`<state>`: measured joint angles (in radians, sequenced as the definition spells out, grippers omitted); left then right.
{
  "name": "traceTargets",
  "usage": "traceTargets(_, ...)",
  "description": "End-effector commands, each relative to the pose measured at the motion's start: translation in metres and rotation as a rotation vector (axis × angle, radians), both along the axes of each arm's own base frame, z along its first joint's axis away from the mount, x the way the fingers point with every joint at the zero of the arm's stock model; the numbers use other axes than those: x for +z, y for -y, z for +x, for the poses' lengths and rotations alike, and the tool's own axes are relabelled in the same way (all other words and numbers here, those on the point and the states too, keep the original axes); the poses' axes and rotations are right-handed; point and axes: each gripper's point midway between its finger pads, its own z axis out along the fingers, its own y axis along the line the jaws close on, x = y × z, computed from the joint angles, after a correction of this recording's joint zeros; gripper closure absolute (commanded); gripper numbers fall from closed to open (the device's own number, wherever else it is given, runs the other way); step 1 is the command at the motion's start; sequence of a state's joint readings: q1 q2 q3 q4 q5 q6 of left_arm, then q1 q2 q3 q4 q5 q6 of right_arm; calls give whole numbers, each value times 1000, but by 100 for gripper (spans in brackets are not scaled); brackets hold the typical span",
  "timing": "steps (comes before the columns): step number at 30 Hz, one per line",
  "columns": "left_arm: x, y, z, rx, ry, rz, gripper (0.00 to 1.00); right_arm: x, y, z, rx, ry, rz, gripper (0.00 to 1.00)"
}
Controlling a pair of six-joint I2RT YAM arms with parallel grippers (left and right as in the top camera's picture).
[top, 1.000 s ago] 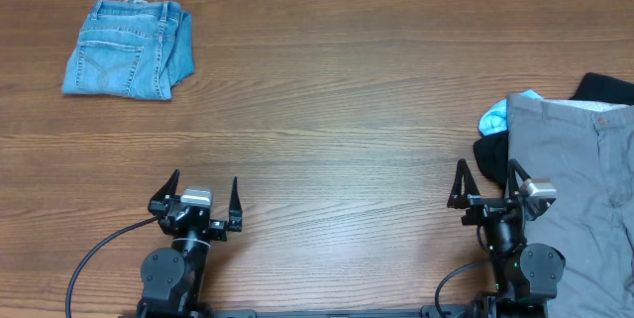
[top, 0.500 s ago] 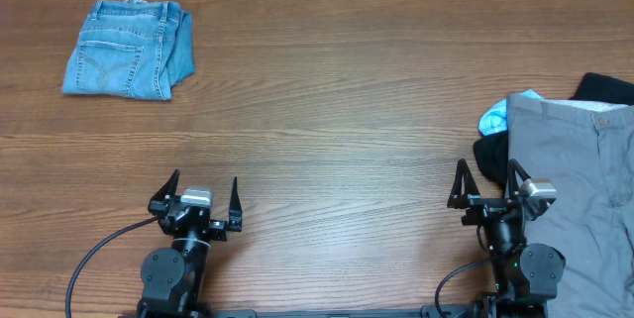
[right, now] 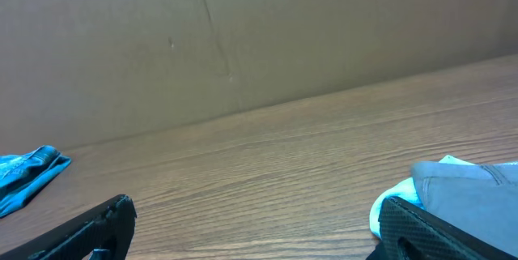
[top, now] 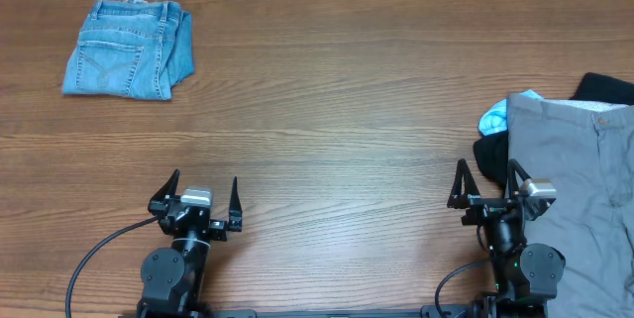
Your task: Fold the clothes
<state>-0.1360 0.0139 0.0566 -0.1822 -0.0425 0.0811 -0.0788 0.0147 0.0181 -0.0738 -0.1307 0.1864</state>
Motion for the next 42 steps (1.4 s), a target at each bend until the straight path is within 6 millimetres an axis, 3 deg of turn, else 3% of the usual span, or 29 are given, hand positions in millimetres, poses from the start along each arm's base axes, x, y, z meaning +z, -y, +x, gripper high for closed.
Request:
traceTargets(1, 0, -1, 0, 8, 8, -10, 0, -1, -1, 0, 4, 8, -1, 0)
traceTargets(29, 0, -1, 0, 8, 8, -10, 0, -1, -1, 0, 6, 8, 0, 0)
traceTargets(35, 0, -4, 1, 20, 11, 18, 0, 0, -9, -1, 53, 9, 0, 0)
traceTargets(40, 6, 2, 1, -9, 35, 10, 0, 5, -22, -4, 128, 8, 26, 0)
traceTargets(42, 24, 21, -1, -121, 99, -27, 0, 11, -23, -7, 134, -9, 68, 0)
